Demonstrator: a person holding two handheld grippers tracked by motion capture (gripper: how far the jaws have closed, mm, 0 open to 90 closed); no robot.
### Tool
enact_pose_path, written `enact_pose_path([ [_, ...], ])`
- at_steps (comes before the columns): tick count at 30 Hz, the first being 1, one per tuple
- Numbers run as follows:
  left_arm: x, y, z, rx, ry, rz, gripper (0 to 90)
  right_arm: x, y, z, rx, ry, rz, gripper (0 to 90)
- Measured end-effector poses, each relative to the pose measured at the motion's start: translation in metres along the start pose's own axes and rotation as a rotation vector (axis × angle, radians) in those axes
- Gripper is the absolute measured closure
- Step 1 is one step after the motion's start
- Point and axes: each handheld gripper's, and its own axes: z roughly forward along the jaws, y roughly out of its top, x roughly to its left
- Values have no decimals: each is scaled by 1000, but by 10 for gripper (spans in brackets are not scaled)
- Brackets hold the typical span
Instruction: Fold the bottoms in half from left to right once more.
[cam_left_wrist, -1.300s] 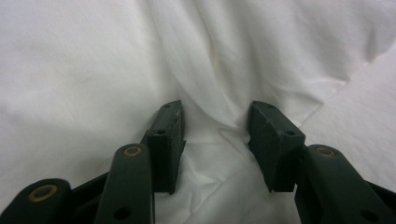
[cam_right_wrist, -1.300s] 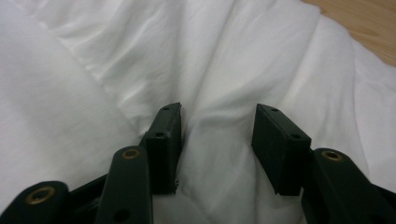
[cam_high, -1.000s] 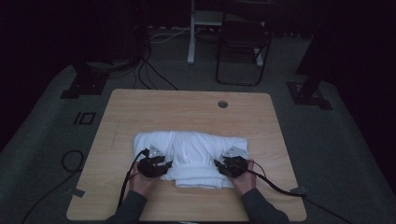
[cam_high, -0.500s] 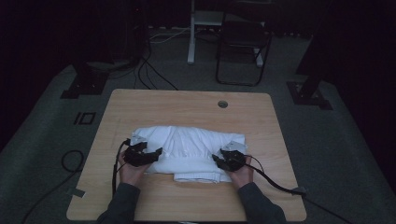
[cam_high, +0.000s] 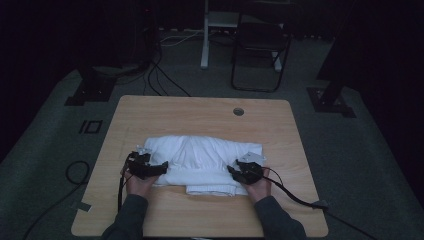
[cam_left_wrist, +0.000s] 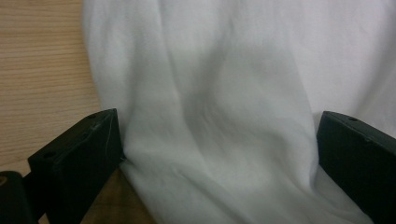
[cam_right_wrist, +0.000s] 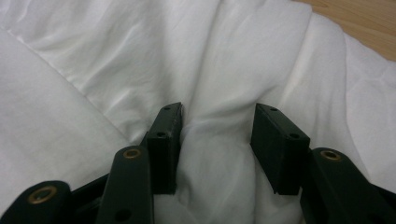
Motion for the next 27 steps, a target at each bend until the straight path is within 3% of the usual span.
enact_pose_path([
  [4, -1, -1, -1, -6, -1, -11, 18, 0, -1, 0, -7, 0, 2, 525],
  [8, 10, 0, -3, 7, 36, -70, 5, 0, -1, 0, -10, 0, 2, 525],
  [10, 11, -1, -3, 3, 57, -68, 0, 0, -1, 0, -10, 0, 2, 524],
  [13, 6, -2, -2, 8, 49, -19, 1, 0, -1, 0, -12, 0, 2, 525],
  [15, 4, -2, -4, 1, 30, -27, 38, 0, -1, 0, -12, 0, 2, 525],
  [18, -1, -3, -8, -21, -54, -13, 266, 0, -1, 0, -13, -1, 3, 524],
  [21, -1, -4, -9, -25, -111, -36, 486, 1, -1, 0, -12, 0, 3, 524],
  [23, 2, -4, -8, -11, -174, -55, 657, 0, -1, -1, -7, 2, 4, 520],
  [27, 8, 0, -11, -6, -226, -68, 763, 2, 10, -9, 6, -16, 3, 477],
])
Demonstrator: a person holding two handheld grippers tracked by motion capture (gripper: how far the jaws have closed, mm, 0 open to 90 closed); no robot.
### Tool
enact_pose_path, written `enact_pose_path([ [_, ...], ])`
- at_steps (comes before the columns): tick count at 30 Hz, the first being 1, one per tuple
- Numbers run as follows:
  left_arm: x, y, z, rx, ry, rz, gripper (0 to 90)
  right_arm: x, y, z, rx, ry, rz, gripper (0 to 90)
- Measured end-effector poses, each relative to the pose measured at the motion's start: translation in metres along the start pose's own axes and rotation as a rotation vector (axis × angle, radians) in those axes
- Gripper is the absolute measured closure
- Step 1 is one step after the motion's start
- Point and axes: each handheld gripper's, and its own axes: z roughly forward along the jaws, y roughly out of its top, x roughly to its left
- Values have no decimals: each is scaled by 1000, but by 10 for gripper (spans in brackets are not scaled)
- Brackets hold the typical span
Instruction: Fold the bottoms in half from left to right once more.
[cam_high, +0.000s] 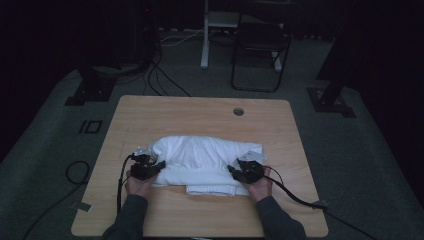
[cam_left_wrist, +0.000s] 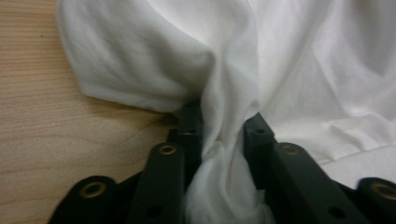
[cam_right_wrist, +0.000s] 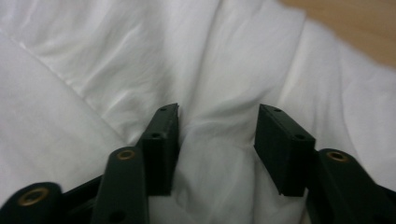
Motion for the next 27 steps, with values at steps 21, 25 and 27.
enact_pose_path([
  [21, -81, 79, -66, -247, -208, 172, 800, 58, 27, 36, 79, 98, -118, 526],
  [25, -91, 84, -60, -239, -222, 187, 800, 54, 36, 22, 65, 106, -142, 497],
  [27, -94, 84, -60, -234, -226, 195, 800, 41, 37, 5, -2, 34, -98, 521],
])
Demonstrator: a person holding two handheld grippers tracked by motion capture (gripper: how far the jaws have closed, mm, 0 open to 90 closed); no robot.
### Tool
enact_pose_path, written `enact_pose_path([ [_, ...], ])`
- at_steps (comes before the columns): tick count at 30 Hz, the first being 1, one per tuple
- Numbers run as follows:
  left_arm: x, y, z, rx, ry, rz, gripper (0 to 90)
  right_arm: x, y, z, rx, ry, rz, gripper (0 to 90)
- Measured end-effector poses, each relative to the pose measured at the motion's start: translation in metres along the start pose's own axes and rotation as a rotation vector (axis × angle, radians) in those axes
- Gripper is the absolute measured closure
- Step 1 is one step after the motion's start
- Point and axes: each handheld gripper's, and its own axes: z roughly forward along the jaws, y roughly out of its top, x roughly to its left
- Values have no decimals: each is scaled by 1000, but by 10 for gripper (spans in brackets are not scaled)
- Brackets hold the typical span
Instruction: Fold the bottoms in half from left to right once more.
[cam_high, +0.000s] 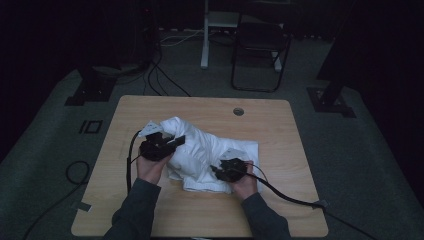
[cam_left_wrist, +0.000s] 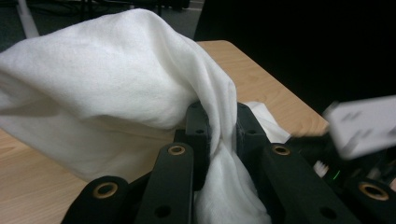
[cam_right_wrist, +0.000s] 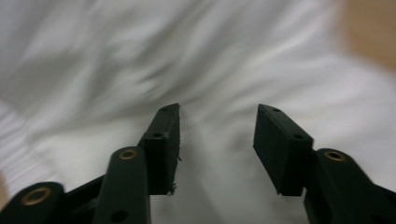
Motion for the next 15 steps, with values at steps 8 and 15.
enact_pose_path([
  [8, -11, 6, 7, 11, -11, 38, 799, -4, -14, 26, 89, -49, 45, 540],
  [15, -22, 9, 23, 34, -24, 70, 800, -4, -4, 17, 13, 82, 23, 473],
])
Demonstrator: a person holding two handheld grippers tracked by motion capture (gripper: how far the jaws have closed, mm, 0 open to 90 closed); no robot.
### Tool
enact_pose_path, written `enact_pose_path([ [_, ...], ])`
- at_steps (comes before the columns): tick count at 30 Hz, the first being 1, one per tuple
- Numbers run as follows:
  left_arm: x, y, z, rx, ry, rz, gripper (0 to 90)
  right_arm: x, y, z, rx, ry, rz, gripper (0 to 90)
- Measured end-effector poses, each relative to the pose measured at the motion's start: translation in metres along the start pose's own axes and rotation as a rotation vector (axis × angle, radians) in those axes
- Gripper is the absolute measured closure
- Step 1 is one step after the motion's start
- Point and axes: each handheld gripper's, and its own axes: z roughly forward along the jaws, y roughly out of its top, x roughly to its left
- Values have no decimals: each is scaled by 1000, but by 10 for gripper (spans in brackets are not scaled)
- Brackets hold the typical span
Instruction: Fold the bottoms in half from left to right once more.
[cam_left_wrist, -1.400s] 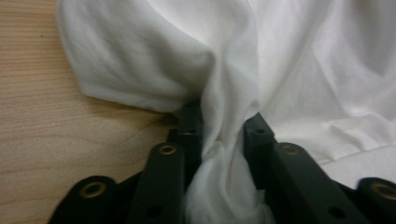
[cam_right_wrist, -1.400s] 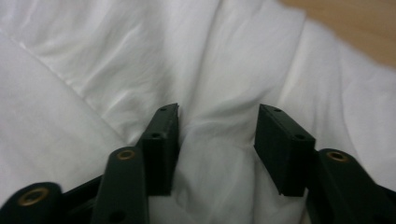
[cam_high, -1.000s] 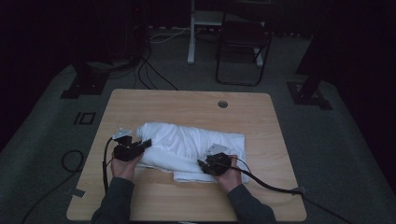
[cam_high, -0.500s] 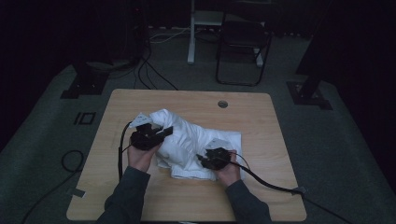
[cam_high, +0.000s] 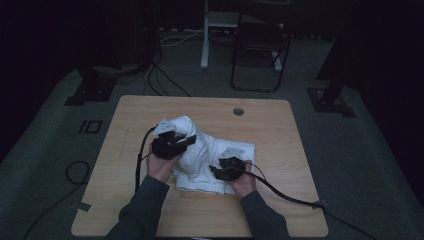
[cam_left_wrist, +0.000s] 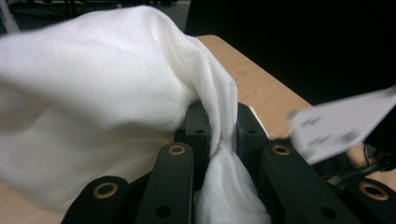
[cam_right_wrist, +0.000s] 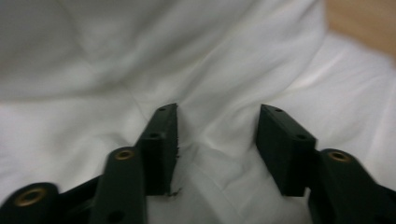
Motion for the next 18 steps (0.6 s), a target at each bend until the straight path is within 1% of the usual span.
enact_pose_path([
  [1, -1, -1, 1, 4, -4, 1, 800, -5, -2, -9, -30, -1, 23, 474],
  [2, -2, -1, 3, 7, -8, 0, 800, -10, -4, -18, -37, -33, 29, 474],
  [4, -6, -2, 6, 15, -14, 9, 800, -20, -12, -28, 3, -110, 28, 450],
  [5, -8, -2, 8, 18, -18, 11, 800, -26, -18, -29, 27, -135, 35, 449],
  [6, -10, -2, 9, 18, -24, 13, 800, -30, -23, -28, 53, -147, 48, 447],
  [7, -13, -2, 11, 21, -30, 17, 800, -32, -27, -25, 74, -149, 62, 447],
  [8, -16, -2, 14, 23, -35, 24, 800, -32, -30, -21, 86, -147, 71, 448],
  [9, -19, -2, 16, 27, -38, 27, 800, -31, -31, -16, 85, -147, 81, 463],
  [11, -25, -2, 22, 39, -49, 39, 800, -30, -28, -11, 75, -147, 86, 491],
  [12, -28, -2, 25, 44, -51, 47, 800, -30, -28, -9, 74, -138, 83, 500],
  [14, -35, -3, 34, 57, -61, 62, 800, -31, -26, -7, 67, -104, 83, 503],
  [15, -37, -4, 38, 60, -63, 68, 800, -33, -26, -10, 65, -73, 84, 494],
  [16, -40, -6, 43, 67, -69, 77, 799, -35, -26, -13, 55, -52, 89, 480],
  [17, -43, -8, 49, 76, -74, 81, 799, -38, -26, -20, 28, -34, 104, 476],
  [18, -46, -11, 55, 85, -81, 82, 799, -42, -26, -29, -8, -28, 120, 475],
])
